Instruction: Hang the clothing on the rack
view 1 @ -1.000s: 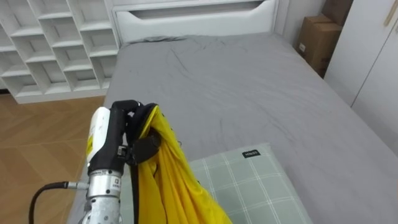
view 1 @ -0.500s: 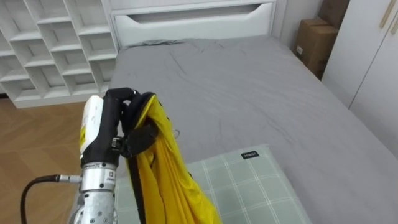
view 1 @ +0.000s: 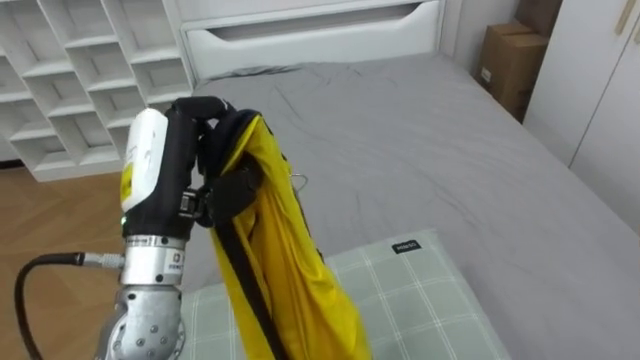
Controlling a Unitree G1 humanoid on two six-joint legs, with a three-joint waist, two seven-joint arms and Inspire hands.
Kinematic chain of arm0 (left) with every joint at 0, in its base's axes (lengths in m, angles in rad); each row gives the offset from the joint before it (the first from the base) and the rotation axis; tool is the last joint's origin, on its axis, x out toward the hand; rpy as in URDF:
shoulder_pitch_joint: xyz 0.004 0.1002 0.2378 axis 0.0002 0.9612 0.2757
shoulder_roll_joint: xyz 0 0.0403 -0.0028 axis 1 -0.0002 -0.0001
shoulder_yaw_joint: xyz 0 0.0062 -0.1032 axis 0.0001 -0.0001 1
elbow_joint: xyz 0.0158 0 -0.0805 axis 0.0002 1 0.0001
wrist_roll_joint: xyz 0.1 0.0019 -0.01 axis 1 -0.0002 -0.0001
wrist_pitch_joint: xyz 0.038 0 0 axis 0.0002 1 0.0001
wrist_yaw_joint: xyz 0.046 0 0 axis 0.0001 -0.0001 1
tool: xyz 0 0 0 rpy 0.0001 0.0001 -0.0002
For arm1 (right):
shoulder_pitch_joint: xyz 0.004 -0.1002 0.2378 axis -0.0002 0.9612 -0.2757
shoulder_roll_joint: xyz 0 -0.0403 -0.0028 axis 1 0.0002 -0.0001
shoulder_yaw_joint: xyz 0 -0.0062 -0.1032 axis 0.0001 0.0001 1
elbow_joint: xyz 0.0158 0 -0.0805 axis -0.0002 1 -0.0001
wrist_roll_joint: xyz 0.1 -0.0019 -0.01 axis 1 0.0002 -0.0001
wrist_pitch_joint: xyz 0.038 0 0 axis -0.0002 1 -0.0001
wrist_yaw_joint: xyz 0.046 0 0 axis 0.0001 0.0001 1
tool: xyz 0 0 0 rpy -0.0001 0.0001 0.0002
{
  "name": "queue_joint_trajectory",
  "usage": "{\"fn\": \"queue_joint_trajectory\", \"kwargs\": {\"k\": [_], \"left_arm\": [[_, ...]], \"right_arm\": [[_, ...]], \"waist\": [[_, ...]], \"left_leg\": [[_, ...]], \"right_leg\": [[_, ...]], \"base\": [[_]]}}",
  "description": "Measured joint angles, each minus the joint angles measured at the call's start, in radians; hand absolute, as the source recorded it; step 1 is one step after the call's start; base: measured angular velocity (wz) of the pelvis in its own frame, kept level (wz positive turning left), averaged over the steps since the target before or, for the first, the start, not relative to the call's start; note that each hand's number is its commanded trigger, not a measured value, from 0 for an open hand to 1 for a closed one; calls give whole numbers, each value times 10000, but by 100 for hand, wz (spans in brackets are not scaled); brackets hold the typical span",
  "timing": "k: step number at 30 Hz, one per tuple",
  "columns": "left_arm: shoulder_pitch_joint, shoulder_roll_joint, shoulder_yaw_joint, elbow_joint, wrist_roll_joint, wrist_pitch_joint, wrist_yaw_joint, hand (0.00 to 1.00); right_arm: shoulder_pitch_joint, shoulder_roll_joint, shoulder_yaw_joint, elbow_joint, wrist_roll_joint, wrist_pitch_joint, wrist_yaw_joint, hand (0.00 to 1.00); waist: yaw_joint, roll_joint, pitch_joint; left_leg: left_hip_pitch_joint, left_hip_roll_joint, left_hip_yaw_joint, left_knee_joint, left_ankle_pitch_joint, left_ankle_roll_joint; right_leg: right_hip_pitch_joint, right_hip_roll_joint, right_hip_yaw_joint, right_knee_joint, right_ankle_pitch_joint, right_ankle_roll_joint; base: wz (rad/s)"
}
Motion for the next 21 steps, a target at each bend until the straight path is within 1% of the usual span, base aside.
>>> {"fn": "queue_joint_trajectory", "kwargs": {"k": [3,5,7,10,12,14,16,21], "left_arm": [[-46,18,50,-469,540,-32,-6,100],[-114,19,114,-810,645,-235,-32,100],[-164,20,149,-983,647,-325,-32,100],[-206,22,186,-1021,667,-356,-69,100],[-217,46,340,-1021,982,-381,-191,100],[-223,248,466,-1021,1348,-394,-303,100],[-223,370,465,-1021,1545,-422,-343,100],[-223,465,487,-1021,1981,-658,-519,100]], "right_arm": [[-96,37,25,-612,-58,-41,0,0],[-91,83,40,-1237,-58,-153,1,0],[-91,118,119,-1645,-55,-150,-17,0],[-47,97,102,-1960,-133,-149,-51,0],[155,53,87,-2387,-316,-138,-60,0],[348,18,76,-2882,-395,-137,-47,0],[375,-34,108,-3223,-352,-125,-38,0],[369,-50,-5,-4304,-236,-163,-38,0]], "waist": [[79,-2,0],[234,0,0],[277,-6,3],[381,-15,9],[391,-23,14],[389,-25,16],[389,-22,17],[405,0,16]], "left_leg": [[6,11,29,46,0,-1],[-2,6,56,47,0,-1],[2,2,55,47,0,-1],[-9,-9,46,50,0,-1],[-38,-13,28,52,1,-1],[-51,-11,26,74,0,0],[-62,-5,25,93,0,0],[-50,26,33,104,1,0]], "right_leg": [[-7,-10,-9,90,11,-9],[26,-22,-18,88,8,-6],[24,-32,-87,79,-2,5],[23,-48,-116,77,-15,19],[5,-67,-158,70,-25,22],[-6,-72,-159,67,-39,19],[-18,-77,-159,87,-37,17],[-12,-71,-156,95,-33,12]], "base": [[-1],[0],[9],[2],[0],[0],[0],[0]]}}
